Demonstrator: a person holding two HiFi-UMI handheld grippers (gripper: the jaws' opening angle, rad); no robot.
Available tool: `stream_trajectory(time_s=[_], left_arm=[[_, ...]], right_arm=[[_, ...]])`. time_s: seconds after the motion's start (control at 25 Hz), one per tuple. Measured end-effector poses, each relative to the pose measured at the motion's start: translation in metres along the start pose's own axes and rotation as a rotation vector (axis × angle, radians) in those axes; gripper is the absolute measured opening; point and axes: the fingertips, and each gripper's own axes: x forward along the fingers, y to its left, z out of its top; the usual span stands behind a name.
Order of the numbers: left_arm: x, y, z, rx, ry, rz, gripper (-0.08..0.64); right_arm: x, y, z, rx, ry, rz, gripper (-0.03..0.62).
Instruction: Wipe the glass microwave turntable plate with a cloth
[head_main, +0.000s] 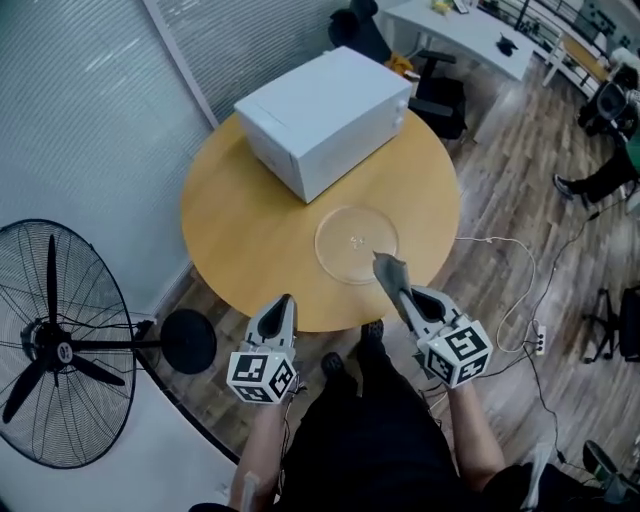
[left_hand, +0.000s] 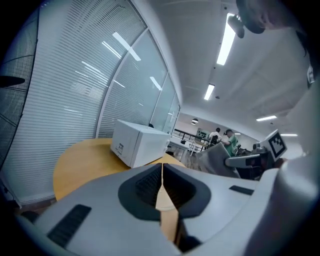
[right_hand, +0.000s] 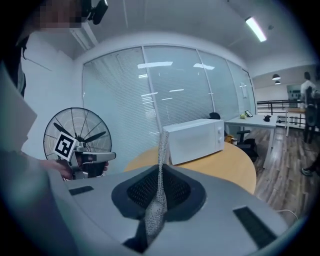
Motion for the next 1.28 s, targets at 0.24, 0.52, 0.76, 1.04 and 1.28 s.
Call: stream_trajectory(time_s=[0.24, 0.52, 0.76, 1.04, 1.28], left_arm=[[-0.022, -0.018, 0.009, -0.002, -0.024, -0.108, 0.002], [-0.034, -0.025, 0.012, 0.006, -0.022, -0.148, 0.002], [-0.03, -0.032, 0.021, 0.02, -0.03, -0.159, 0.002], [-0.032, -0.031, 0.021, 0.038, -0.018, -0.162, 0.002], [-0.032, -0.027, 0.019, 0.033, -0.024, -0.156, 0.002]], right_arm=[[-0.026, 0.029, 0.001, -0.022, -0.071, -0.034, 0.023], [-0.042, 0.041, 0.0, -0.01, -0.112, -0.057, 0.021], [-0.046, 0.043, 0.001, -0.001, -0.135, -0.05, 0.02], [-0.045, 0.045, -0.003, 0.009, -0.13, -0.06, 0.02], [-0.044, 0.047, -0.006, -0.008, -0.111, -0.069, 0.02]])
